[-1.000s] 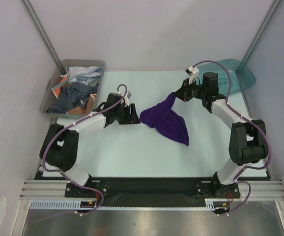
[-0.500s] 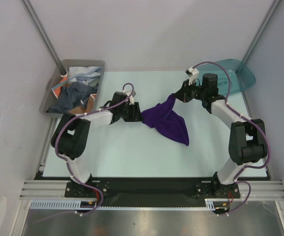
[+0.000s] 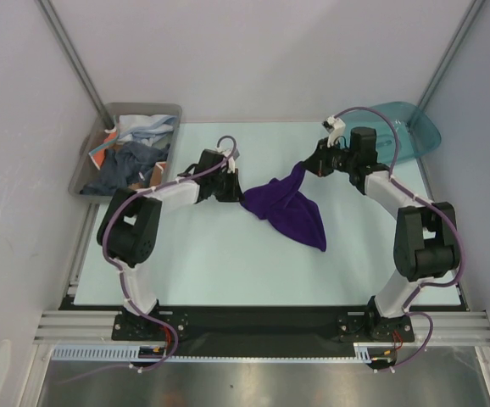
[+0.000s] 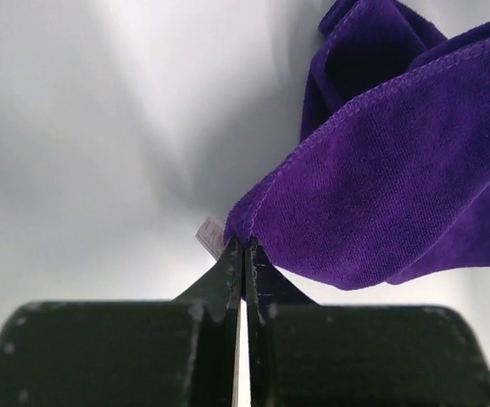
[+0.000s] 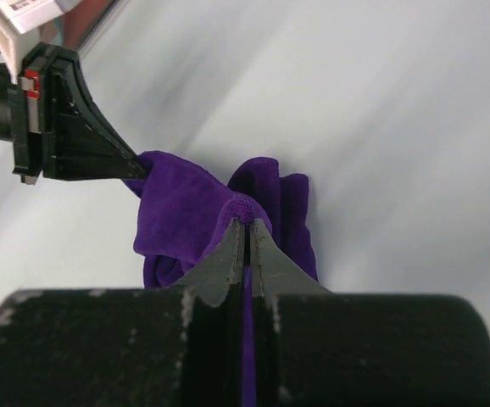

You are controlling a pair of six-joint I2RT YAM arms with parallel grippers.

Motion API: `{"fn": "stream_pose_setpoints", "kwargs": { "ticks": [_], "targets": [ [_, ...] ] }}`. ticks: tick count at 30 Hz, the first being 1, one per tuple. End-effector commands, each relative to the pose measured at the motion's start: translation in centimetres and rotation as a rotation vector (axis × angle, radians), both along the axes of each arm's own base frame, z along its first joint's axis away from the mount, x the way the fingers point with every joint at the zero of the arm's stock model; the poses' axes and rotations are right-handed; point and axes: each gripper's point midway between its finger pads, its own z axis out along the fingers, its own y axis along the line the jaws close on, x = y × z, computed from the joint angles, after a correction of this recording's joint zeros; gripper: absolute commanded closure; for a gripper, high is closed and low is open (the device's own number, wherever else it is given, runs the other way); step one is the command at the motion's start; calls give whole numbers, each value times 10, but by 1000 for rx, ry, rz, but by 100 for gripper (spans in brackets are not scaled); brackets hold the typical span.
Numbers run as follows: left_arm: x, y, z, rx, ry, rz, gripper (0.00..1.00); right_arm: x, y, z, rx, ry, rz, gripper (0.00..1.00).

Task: Fold and stack the towels
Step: Flatten out the crumpled towel

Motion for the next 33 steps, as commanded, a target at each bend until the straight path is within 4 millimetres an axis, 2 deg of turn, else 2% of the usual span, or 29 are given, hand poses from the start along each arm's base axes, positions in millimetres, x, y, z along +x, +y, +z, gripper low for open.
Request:
{"fn": "stream_pose_setpoints", "kwargs": {
  "ticks": [1, 2, 3, 4, 5, 6, 7, 8, 9, 10, 11, 13, 14, 15, 16, 17, 18, 20, 21, 22, 25, 27, 28, 30, 31, 33],
  "targets": [
    [17, -1, 55, 12, -111, -15, 100, 18, -10, 33, -4, -57, -88, 100],
    [12, 5, 64, 43, -98, -10, 100, 19, -14, 42, -7, -34, -126, 100],
    [15, 9, 95, 50, -157, 0, 100, 26, -21, 56, -21, -63, -181, 100],
    [22, 11, 128, 56, -230, -8, 100, 25, -26, 93, -15, -115, -214, 100],
    [23, 14, 150, 64, -271, -7, 100, 22, -31, 105, -26, -114, -246, 100],
    [14, 21, 166, 87, -275, -10, 100, 20, -36, 124, -29, -149, -280, 100],
    [15, 28, 212, 91, -376, -4, 100, 18, -43, 143, -39, -189, -326, 100],
    [4, 35, 225, 111, -379, -7, 99, 6, -49, 175, -31, -256, -349, 100],
    [-1, 39, 242, 118, -409, -8, 100, 0, -54, 187, -42, -292, -374, 100],
    [-13, 45, 279, 105, -489, -20, 100, -9, -57, 196, -46, -315, -381, 100],
    [-24, 50, 288, 111, -493, -31, 100, -33, -61, 223, -32, -379, -385, 100],
    [-46, 53, 312, 94, -549, -58, 100, -62, -59, 245, -7, -452, -353, 100],
    [-67, 54, 335, 53, -596, -82, 100, -91, -60, 264, 26, -515, -335, 100],
    [-82, 52, 347, 25, -626, -111, 100, -111, -56, 277, 54, -558, -295, 100],
    [-95, 50, 357, -6, -647, -128, 100, -127, -54, 286, 79, -581, -274, 100],
    [-117, 51, 380, -62, -707, -153, 100, -141, -53, 292, 90, -600, -258, 100],
    [-132, 46, 391, -104, -729, -183, 100, -169, -53, 310, 111, -657, -237, 100],
    [-154, 45, 413, -173, -766, -208, 100, -192, -56, 320, 130, -689, -235, 100],
    [-166, 48, 423, -195, -784, -213, 100, -211, -57, 329, 146, -727, -223, 100],
    [-174, 50, 436, -217, -799, -208, 100, -221, -57, 335, 163, -746, -215, 100],
    [-188, 56, 446, -233, -796, -214, 100, -245, -56, 353, 203, -796, -190, 100],
    [-189, 59, 445, -224, -779, -201, 100, -250, -55, 361, 231, -800, -184, 100],
    [-188, 59, 450, -222, -782, -191, 99, -248, -54, 363, 240, -796, -187, 100],
    [-179, 62, 442, -182, -754, -164, 100, -240, -55, 364, 252, -790, -204, 100],
    [-161, 62, 433, -129, -737, -128, 100, -231, -55, 359, 247, -774, -214, 100],
    [-139, 66, 415, -43, -693, -77, 100, -196, -58, 343, 212, -717, -266, 100]
  ]
}}
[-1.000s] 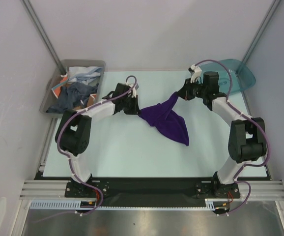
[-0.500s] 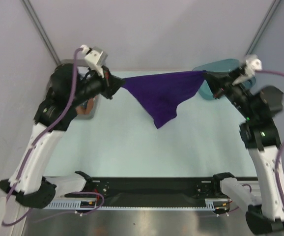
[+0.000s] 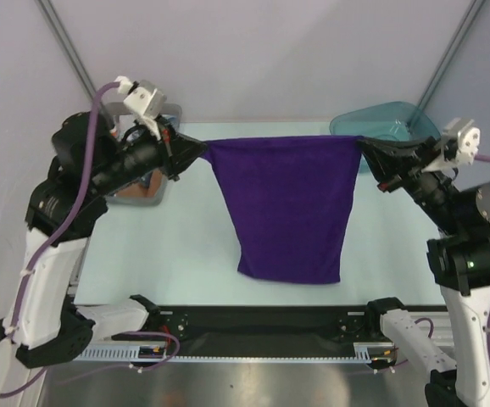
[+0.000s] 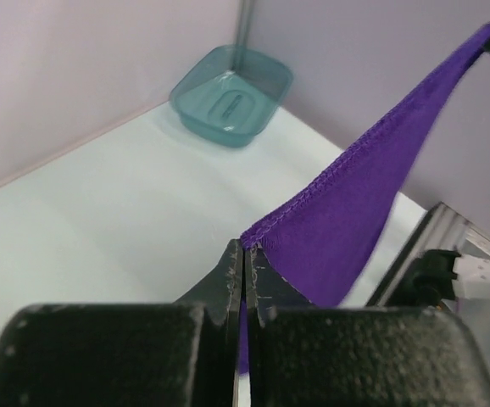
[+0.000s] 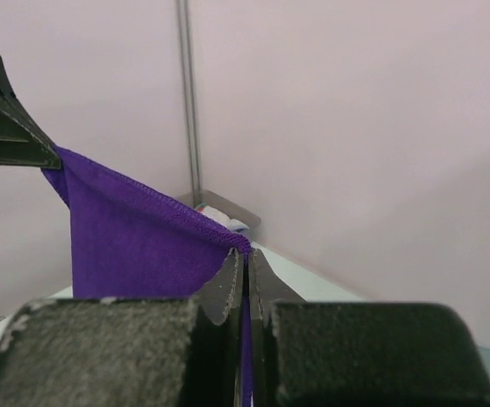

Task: Fold and stack the towels
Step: Flatten out the crumpled towel

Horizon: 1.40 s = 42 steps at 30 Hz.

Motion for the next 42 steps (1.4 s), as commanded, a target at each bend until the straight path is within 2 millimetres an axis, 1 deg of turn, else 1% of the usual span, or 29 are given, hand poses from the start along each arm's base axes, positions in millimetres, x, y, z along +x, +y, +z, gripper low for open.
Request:
{"fn": "stream_pose_setpoints", "kwargs": {
  "ticks": [1, 2, 4, 5, 6, 8, 9, 10, 11, 12, 13, 14, 15, 16, 18, 19, 21, 24, 28, 32, 33, 34, 35, 36, 37, 38, 39, 40, 42],
  "targets": [
    [53, 20, -39, 145, 90, 225, 100, 58, -11, -17, 27, 86, -122, 100],
    [74, 15, -57, 186, 131, 254, 99, 87, -9, -36, 8, 140, -138, 100],
    [105, 20, -73, 207, 164, 307, 100, 121, -9, -57, -11, 176, -169, 100],
    [132, 14, -86, 215, 184, 318, 100, 135, -7, -54, -6, 138, -171, 100],
    [152, 22, -93, 211, 198, 352, 100, 166, -3, -82, -22, 200, -170, 100],
    [187, 24, -87, 191, 163, 383, 100, 193, 4, -87, -25, 154, -149, 100],
    [216, 26, -105, 208, 188, 409, 100, 218, 10, -107, -41, 182, -129, 100],
    [232, 26, -97, 202, 149, 413, 100, 234, 13, -116, -46, 183, -119, 100],
    [249, 25, -94, 194, 121, 424, 100, 247, 15, -114, -43, 148, -111, 100],
    [277, 23, -121, 224, 156, 430, 100, 273, 20, -138, -55, 186, -94, 100],
    [289, 22, -108, 212, 111, 425, 100, 284, 21, -145, -55, 187, -84, 100],
    [302, 20, -111, 208, 97, 422, 100, 293, 23, -143, -39, 155, -72, 100],
    [325, 23, -137, 235, 125, 442, 100, 303, 27, -155, -40, 162, -49, 100],
    [334, 25, -132, 225, 102, 452, 100, 322, 29, -172, -38, 182, -39, 100],
    [354, 32, -143, 216, 97, 465, 100, 336, 34, -179, -28, 155, -9, 100],
    [365, 32, -156, 214, 105, 464, 100, 350, 35, -192, -30, 150, -5, 100],
    [373, 35, -167, 212, 113, 459, 100, 361, 37, -200, -42, 143, 3, 100],
    [377, 32, -193, 242, 133, 431, 100, 375, 40, -220, -64, 148, 21, 100],
    [381, 39, -201, 284, 118, 462, 100, 381, 38, -224, -86, 144, 15, 100],
    [364, 51, -180, 298, 125, 518, 100, 365, 33, -196, -91, 174, -18, 100],
    [350, 52, -159, 291, 103, 523, 100, 348, 31, -164, -83, 145, -31, 100],
    [337, 54, -153, 305, 113, 526, 100, 338, 29, -162, -93, 194, -45, 100],
    [326, 56, -144, 315, 103, 538, 100, 330, 25, -153, -93, 207, -75, 100],
    [297, 55, -104, 303, 31, 534, 100, 317, 24, -138, -96, 209, -86, 100],
    [282, 51, -111, 330, 45, 510, 100, 289, 24, -122, -110, 237, -86, 100],
    [264, 54, -97, 339, 10, 524, 100, 271, 23, -110, -121, 228, -97, 100],
    [244, 43, -88, 356, -27, 493, 100, 255, 24, -104, -128, 228, -97, 100],
    [210, 47, -71, 338, -74, 481, 99, 217, 26, -92, -134, 223, -88, 100],
    [173, 40, -61, 329, -122, 453, 100, 183, 26, -90, -139, 235, -86, 100]
  ]
}}
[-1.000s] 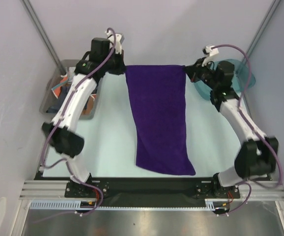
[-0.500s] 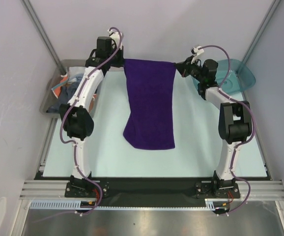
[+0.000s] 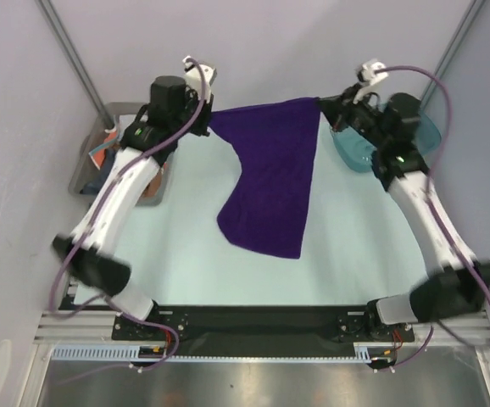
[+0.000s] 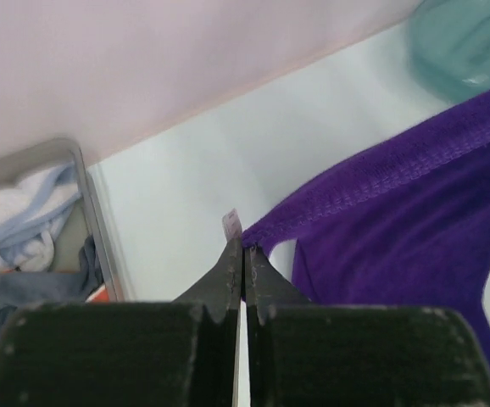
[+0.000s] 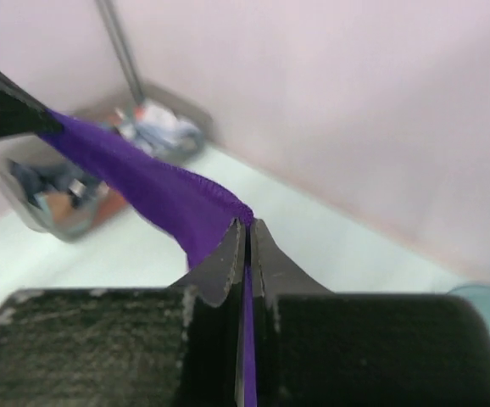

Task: Fold and stack the towels
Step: Flatten out the crumpled towel

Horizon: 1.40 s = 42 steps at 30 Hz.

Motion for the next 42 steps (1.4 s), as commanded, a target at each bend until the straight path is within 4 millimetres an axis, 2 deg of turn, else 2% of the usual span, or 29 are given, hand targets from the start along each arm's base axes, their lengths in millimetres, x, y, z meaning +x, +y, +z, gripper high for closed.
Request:
{"fn": "stream_pose_setpoints", "kwargs": {
  "ticks": [1, 3, 4, 5, 7, 8, 11, 12, 15, 17, 21, 22, 24, 25, 26, 28, 29, 30, 31, 32, 33, 34, 35, 36, 37, 38, 39, 41, 42],
  "targets": [
    [-105, 22, 99, -31, -283, -31, 100, -98, -17, 44, -22, -61, -41, 100],
    [-141, 20, 110, -97, -317, -77, 100, -132, -18, 54, 1, -79, -12, 100],
    [-156, 17, 105, -121, -314, -119, 100, -148, -17, 53, 5, -67, 5, 100],
    [-187, 24, 126, -172, -375, -157, 100, -181, -15, 66, 22, -113, 55, 100],
    [-218, 17, 132, -230, -380, -256, 100, -214, -9, 74, 55, -146, 132, 100],
    [-239, 20, 144, -261, -409, -294, 100, -246, -8, 84, 73, -201, 188, 100],
    [-274, 22, 167, -319, -434, -377, 100, -288, -7, 107, 138, -260, 255, 100],
    [-284, 26, 182, -334, -465, -389, 100, -305, -12, 120, 158, -306, 258, 100],
    [-293, 24, 191, -371, -444, -408, 100, -321, -20, 145, 194, -375, 244, 100],
    [-293, 23, 194, -378, -434, -408, 100, -316, -22, 151, 193, -387, 219, 100],
    [-258, 18, 170, -328, -364, -334, 100, -275, -21, 140, 152, -348, 146, 100],
    [-239, 14, 157, -298, -327, -301, 100, -249, -15, 124, 131, -292, 131, 100],
    [-207, 15, 137, -222, -305, -224, 100, -216, -12, 106, 94, -254, 94, 100],
    [-185, 8, 120, -184, -265, -201, 100, -187, -6, 87, 80, -212, 79, 100],
    [-166, 9, 108, -142, -244, -173, 100, -171, -4, 81, 76, -207, 71, 100],
    [-136, 6, 96, -113, -221, -158, 100, -140, 0, 75, 69, -223, 52, 100],
    [-99, 3, 67, -85, -145, -133, 100, -100, 2, 53, 54, -164, 34, 100],
    [-82, 3, 71, -93, -156, -128, 100, -84, 3, 56, 67, -184, 33, 100],
    [-44, 2, 36, -71, -75, -113, 100, -42, 5, 34, 54, -130, 31, 100],
    [-27, 2, 27, -64, -59, -106, 100, -24, 7, 27, 52, -123, 35, 100],
    [-7, -1, 32, -62, -72, -108, 100, -3, 10, 17, 43, -121, 37, 100],
    [9, 0, 25, -49, -65, -101, 100, 14, 13, 10, 40, -118, 46, 100],
    [41, -3, -17, -11, 2, -94, 100, 48, 18, -19, 32, -75, 47, 100],
    [57, -4, -3, -13, -38, -90, 100, 62, 20, -21, 37, -103, 55, 100],
    [71, -6, -9, -5, -35, -88, 100, 74, 24, -29, 46, -98, 75, 100],
    [88, -6, -21, 17, -26, -85, 100, 99, 29, -71, 41, -41, 78, 100],
    [110, -11, -33, 26, -23, -85, 100, 110, 28, -60, 56, -108, 80, 100],
    [132, -10, -49, 45, -26, -75, 100, 125, 32, -80, 73, -109, 104, 100],
    [145, -10, -63, 50, -27, -67, 100, 140, 30, -95, 76, -116, 106, 100]
  ]
}}
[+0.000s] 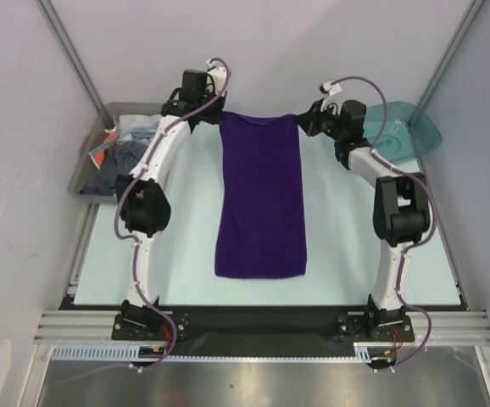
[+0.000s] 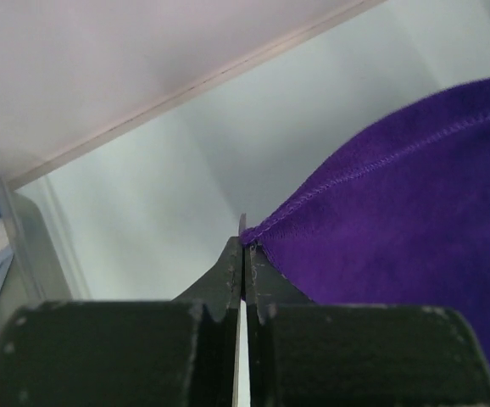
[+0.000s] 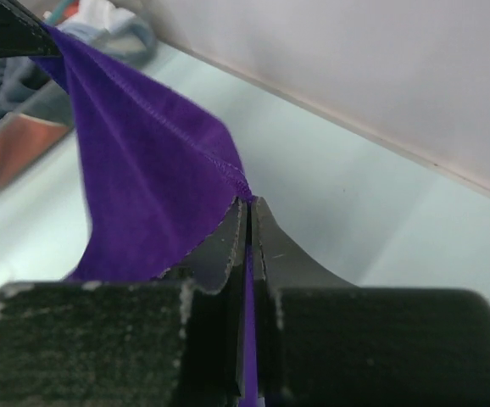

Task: Fold and stack the towels
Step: Flatten out the crumpled towel, then fold the towel

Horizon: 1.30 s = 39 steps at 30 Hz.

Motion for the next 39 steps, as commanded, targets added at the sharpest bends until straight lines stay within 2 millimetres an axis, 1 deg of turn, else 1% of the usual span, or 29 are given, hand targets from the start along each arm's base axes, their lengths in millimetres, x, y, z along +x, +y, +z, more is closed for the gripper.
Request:
{"fn": "stream_pose_setpoints", "kwargs": {
  "ticks": [1, 2, 3, 5, 6, 7, 12, 13, 14, 15, 16, 18, 20, 22, 23, 24, 25, 26, 27, 28, 29, 31, 32, 34, 35, 36, 37, 38, 39],
  "targets": [
    [26, 5, 47, 16, -169, -4, 100, 22, 4, 60, 58, -283, 64, 100],
    [30, 10, 42, 24, -171, 3, 100, 25, 4, 57, 63, -294, 71, 100],
    [33, 11, 34, 28, -173, 2, 100, 31, 1, 41, 57, -283, 71, 100],
    [33, 15, 27, 41, -178, 3, 100, 33, -2, 32, 59, -284, 70, 100],
    [34, 15, 16, 48, -169, 2, 100, 32, -4, 31, 61, -297, 70, 100],
    [31, 16, 18, 50, -173, -1, 100, 31, -5, 26, 59, -289, 76, 100],
    [21, 16, 5, 60, -136, -15, 100, 15, -7, 20, 40, -295, 83, 100],
    [16, 16, 11, 56, -140, -21, 100, 8, -9, 25, 35, -303, 82, 100],
    [11, 16, 11, 56, -135, -22, 100, 0, -12, 15, 31, -288, 78, 100],
    [5, 19, 0, 74, -107, -16, 100, -6, -14, 9, 26, -277, 73, 100],
    [0, 17, -3, 85, -98, -19, 100, -11, -15, 7, 23, -269, 68, 100],
    [-18, 20, -3, 91, -82, -20, 100, -25, -18, 1, 15, -219, 60, 100],
    [-39, 18, -2, 75, -64, -34, 100, -36, -18, 4, 23, -192, 65, 100],
    [-54, 14, 2, 68, -58, -32, 100, -49, -20, -6, 35, -145, 50, 100],
    [-65, 15, -14, 77, -19, -35, 100, -54, -21, -9, 35, -123, 44, 100],
    [-75, 15, -2, 66, -35, -35, 100, -64, -24, -11, 35, -103, 30, 100],
    [-84, 10, -6, 61, -19, -36, 100, -69, -25, -15, 36, -81, 25, 100],
    [-96, 11, -21, 71, 15, -35, 100, -75, -26, -18, 35, -58, 22, 100],
    [-105, 12, -18, 68, 16, -29, 100, -84, -26, -14, 38, -59, 19, 100],
    [-113, 10, -22, 61, 30, -27, 100, -95, -28, -26, 36, -24, 15, 100],
    [-125, 12, -40, 73, 73, -23, 100, -102, -28, -32, 39, 1, 12, 100],
    [-141, 10, -42, 59, 89, -17, 100, -120, -28, -43, 38, 55, 6, 100],
    [-152, 12, -58, 70, 128, -16, 100, -126, -28, -47, 37, 74, 4, 100],
    [-167, 10, -58, 69, 134, -12, 100, -144, -27, -55, 33, 111, -2, 100],
    [-179, 13, -71, 87, 161, -5, 100, -150, -27, -56, 31, 117, -8, 100],
    [-185, 13, -74, 82, 170, 2, 100, -157, -27, -58, 27, 126, -10, 100],
    [-193, 9, -68, 75, 159, -12, 100, -165, -26, -53, 24, 123, -8, 100],
    [-203, 10, -78, 83, 182, -14, 100, -173, -27, -60, 16, 143, -18, 100],
    [-209, 8, -79, 84, 185, -8, 100, -177, -28, -62, 10, 150, -23, 100]
  ]
}}
